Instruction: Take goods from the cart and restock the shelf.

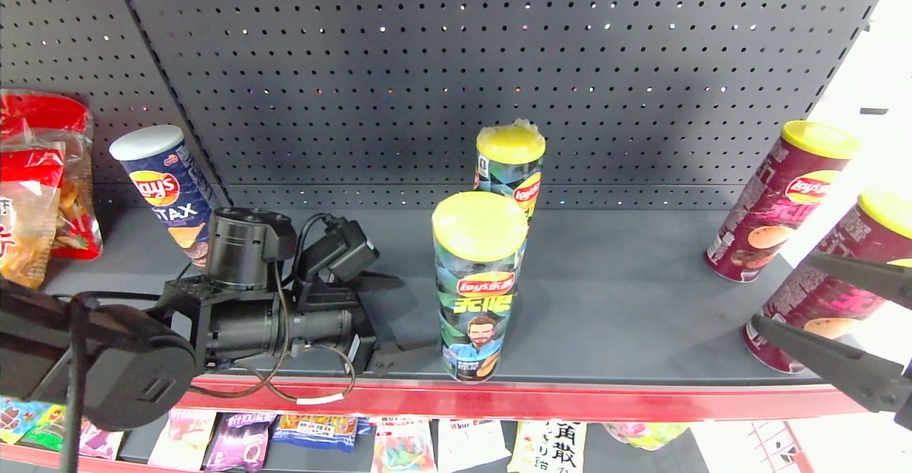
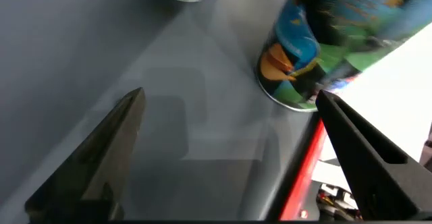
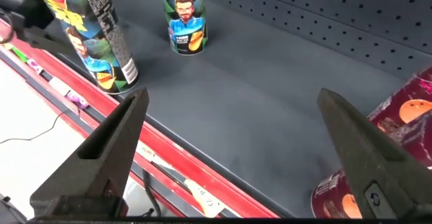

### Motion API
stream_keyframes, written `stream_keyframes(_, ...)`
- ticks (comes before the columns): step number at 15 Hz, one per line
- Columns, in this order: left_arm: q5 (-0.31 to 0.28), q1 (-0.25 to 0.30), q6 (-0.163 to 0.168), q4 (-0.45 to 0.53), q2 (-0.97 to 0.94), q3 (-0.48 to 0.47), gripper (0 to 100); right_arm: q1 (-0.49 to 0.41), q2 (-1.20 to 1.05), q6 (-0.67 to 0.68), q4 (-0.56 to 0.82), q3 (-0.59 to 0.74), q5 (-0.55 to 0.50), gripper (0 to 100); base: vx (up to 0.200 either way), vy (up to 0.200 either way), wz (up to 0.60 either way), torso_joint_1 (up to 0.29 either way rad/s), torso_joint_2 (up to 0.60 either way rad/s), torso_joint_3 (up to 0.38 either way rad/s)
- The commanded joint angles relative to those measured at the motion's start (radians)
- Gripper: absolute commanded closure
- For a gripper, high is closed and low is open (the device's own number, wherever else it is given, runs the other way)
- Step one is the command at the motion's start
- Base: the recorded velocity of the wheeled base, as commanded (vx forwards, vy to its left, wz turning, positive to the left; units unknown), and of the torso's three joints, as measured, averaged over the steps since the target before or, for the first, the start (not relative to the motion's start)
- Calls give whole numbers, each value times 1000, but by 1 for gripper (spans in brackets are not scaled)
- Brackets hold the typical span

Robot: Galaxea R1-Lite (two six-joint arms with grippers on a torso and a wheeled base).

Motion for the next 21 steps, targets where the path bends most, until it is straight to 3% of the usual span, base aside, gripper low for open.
stream_keyframes(1,0,0,0,0,13,-12,0,0,5,1,1,-2,0,0,0,0,0,0,0,0)
stream_keyframes(19,11,-25,0,-6,62,-75,0,0,1,1,1,1,0,0,0,0,0,0,0,0)
stream_keyframes(21,65,-14,-20,-57,-4,-33,0,-3,-22,3,1,23,-3,0,0,0,0,0,0,0)
